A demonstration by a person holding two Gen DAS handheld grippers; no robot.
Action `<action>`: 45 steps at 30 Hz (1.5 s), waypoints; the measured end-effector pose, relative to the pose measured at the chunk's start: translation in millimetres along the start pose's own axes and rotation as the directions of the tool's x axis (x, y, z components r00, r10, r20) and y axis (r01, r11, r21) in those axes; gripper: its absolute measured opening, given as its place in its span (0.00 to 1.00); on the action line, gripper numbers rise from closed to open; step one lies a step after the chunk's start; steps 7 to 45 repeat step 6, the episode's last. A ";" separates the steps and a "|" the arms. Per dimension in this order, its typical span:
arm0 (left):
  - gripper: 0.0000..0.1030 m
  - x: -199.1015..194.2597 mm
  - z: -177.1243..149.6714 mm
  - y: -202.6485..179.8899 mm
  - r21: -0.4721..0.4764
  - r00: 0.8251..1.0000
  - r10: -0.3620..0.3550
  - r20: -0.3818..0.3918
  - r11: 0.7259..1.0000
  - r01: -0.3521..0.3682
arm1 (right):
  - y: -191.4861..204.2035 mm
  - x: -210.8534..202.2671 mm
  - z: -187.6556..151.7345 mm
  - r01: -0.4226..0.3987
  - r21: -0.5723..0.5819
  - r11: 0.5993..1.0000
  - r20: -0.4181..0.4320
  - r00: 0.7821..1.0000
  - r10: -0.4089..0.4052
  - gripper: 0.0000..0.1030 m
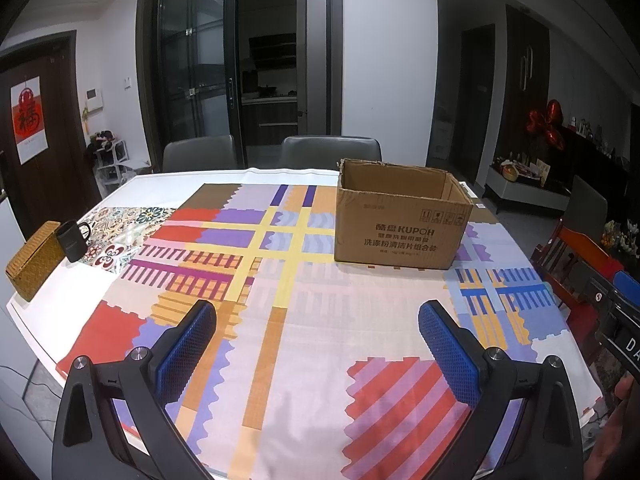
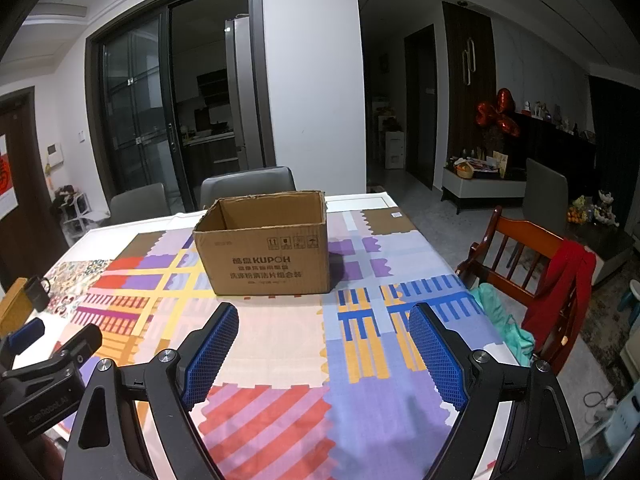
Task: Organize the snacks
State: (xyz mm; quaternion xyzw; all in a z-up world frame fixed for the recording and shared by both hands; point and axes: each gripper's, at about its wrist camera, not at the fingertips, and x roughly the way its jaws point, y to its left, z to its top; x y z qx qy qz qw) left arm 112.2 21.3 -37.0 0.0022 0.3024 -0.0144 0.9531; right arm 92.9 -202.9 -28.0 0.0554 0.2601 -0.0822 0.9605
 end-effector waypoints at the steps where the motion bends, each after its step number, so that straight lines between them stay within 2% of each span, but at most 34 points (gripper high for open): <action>1: 1.00 0.0 -0.2 0.0 0.001 1.000 -0.001 0.001 1.000 0.001 | 0.0 0.0 0.0 0.000 0.000 1.000 0.001 1.000 0.000 0.85; 45: 1.00 0.7 0.6 -0.2 0.003 1.000 -0.008 0.003 1.000 0.008 | -2.5 -0.6 2.5 0.003 0.003 1.000 0.004 1.000 -0.004 0.85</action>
